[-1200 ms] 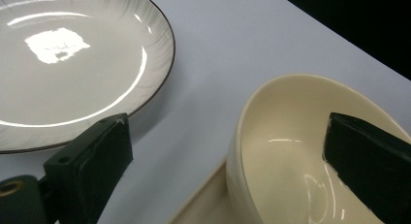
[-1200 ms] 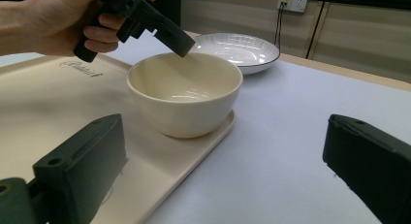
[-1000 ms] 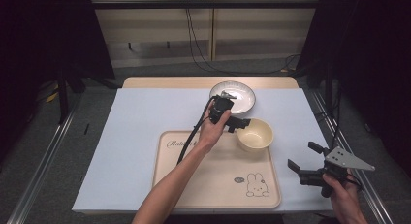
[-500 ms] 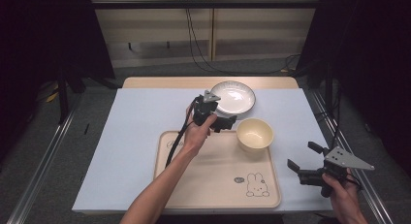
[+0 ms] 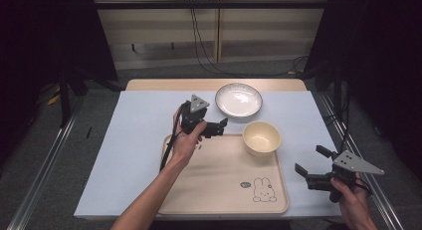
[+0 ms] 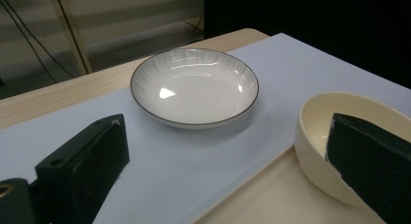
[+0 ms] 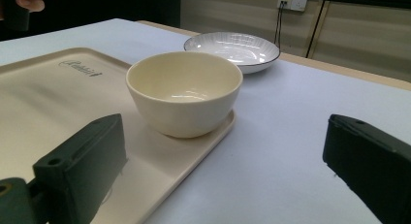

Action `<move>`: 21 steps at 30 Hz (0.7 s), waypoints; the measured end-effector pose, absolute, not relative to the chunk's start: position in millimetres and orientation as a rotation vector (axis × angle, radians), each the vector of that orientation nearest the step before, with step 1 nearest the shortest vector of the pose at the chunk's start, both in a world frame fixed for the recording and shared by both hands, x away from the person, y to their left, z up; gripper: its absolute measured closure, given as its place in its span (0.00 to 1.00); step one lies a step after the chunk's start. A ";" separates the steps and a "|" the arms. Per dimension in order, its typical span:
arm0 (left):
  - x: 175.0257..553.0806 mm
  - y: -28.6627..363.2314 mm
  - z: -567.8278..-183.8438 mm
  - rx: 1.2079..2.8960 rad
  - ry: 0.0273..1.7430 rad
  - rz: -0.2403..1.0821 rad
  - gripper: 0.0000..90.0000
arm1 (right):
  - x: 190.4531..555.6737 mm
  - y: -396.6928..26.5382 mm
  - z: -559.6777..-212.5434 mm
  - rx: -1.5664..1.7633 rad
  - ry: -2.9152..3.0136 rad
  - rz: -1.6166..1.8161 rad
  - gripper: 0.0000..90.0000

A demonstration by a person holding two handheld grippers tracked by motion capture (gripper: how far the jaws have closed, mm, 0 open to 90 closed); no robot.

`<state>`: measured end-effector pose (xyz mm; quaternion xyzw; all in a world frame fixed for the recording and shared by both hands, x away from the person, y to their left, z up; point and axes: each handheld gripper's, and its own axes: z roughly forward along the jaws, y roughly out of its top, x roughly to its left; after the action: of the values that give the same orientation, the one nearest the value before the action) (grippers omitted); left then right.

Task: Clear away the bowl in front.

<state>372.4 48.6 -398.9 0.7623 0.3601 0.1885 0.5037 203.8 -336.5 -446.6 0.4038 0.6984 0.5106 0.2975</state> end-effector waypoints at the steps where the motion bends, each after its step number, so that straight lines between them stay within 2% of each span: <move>1: 370.0 52.9 -398.3 1.840 0.880 0.469 0.02 | 203.7 -336.5 -446.6 1.073 1.857 1.357 0.02; 9: 356.1 83.8 -396.0 1.801 0.918 0.484 0.03 | 204.0 -336.6 -446.4 1.071 1.858 1.355 0.02; 21: 332.5 125.2 -393.2 1.772 0.963 0.582 0.02 | 204.6 -336.0 -446.4 1.071 1.851 1.347 0.02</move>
<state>332.5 125.2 -393.2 0.7320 0.3977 0.2406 0.4981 204.6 -336.0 -446.4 0.4038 0.6980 0.5082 0.3024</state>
